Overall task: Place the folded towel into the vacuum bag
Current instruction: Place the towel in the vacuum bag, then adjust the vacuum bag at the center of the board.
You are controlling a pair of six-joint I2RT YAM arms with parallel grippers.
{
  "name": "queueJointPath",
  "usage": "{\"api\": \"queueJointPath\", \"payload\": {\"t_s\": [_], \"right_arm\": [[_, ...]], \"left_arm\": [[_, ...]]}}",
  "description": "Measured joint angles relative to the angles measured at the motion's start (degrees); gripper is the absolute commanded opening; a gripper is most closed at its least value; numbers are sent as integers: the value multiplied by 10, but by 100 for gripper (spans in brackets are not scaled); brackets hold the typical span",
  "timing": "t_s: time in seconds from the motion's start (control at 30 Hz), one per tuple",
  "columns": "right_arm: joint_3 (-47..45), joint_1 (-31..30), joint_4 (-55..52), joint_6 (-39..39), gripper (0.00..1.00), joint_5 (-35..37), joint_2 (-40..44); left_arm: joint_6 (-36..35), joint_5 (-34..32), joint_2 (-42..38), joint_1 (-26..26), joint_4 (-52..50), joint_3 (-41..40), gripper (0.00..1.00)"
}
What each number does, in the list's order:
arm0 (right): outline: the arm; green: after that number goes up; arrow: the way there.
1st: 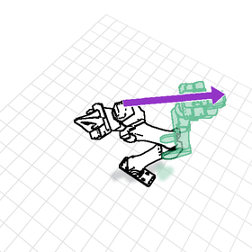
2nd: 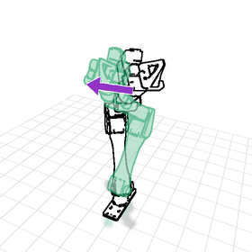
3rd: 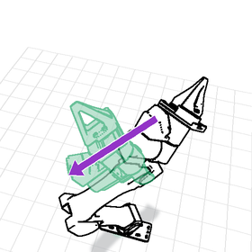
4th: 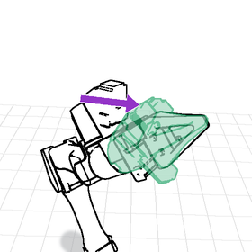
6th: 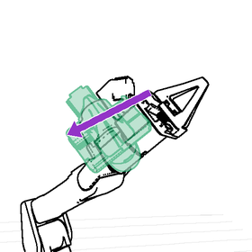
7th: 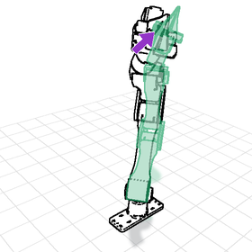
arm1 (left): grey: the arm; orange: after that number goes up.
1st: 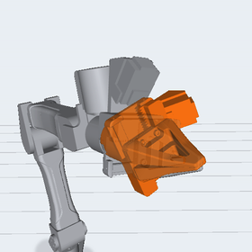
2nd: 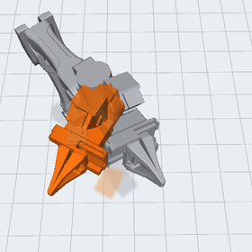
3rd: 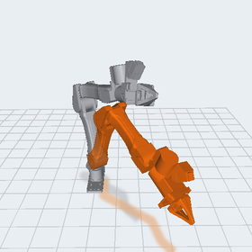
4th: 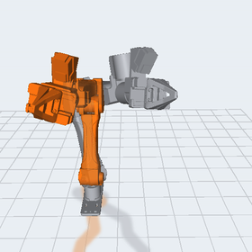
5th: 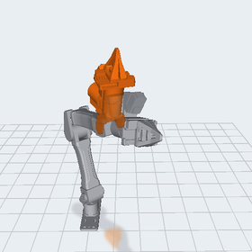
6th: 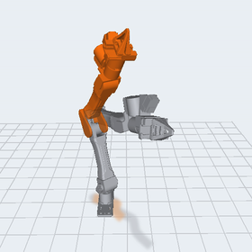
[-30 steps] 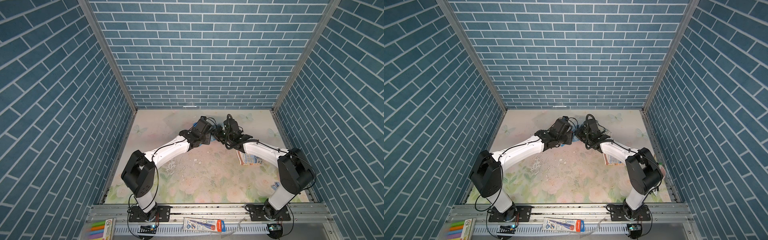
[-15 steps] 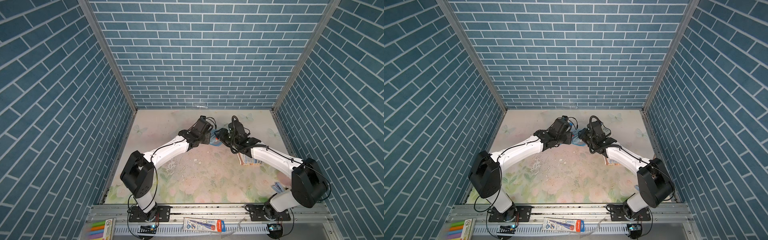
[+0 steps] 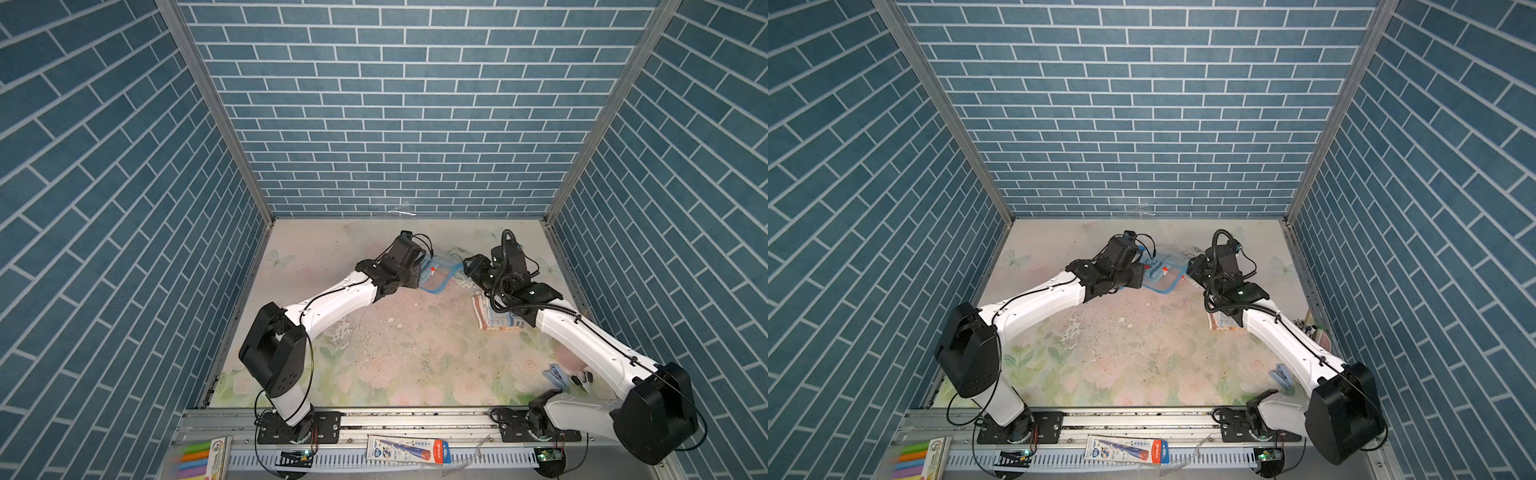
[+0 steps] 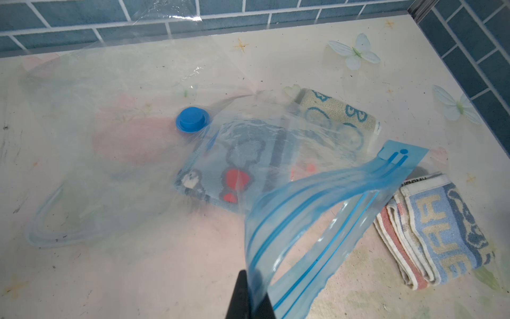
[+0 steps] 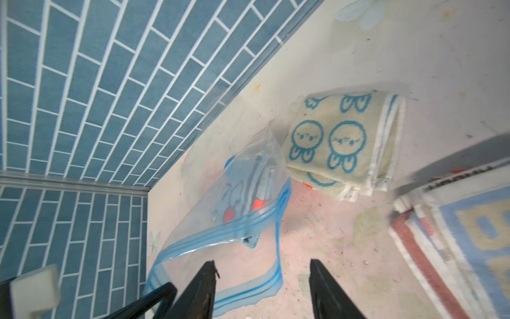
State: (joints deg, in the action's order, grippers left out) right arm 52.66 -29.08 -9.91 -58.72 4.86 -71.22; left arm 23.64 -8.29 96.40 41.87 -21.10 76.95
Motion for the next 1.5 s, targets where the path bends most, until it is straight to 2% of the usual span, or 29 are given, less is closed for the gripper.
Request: {"api": "queueJointPath", "payload": {"t_s": [0.2,0.37,0.5,0.6,0.87,1.03,1.5], "right_arm": [[-39,1,22,36,51,-53,-14],[-44,0,71,46,51,-127,-87],[-42,-3,108,47,50,-154,-138],[-30,-6,124,48,46,-163,-170],[38,-18,125,52,16,-172,-201],[99,-22,99,61,1,-174,-201],[269,-28,7,98,0,-206,-225]], "left_arm": [[-5,0,-6,0,0,0,0],[-12,-2,-12,0,-1,0,0],[-14,-2,-15,0,-1,0,0],[-14,-2,-20,0,-1,0,0],[-21,-12,-42,0,-11,0,0],[-42,-44,-70,0,-21,0,0],[-132,-137,-106,0,-26,34,0]]}}
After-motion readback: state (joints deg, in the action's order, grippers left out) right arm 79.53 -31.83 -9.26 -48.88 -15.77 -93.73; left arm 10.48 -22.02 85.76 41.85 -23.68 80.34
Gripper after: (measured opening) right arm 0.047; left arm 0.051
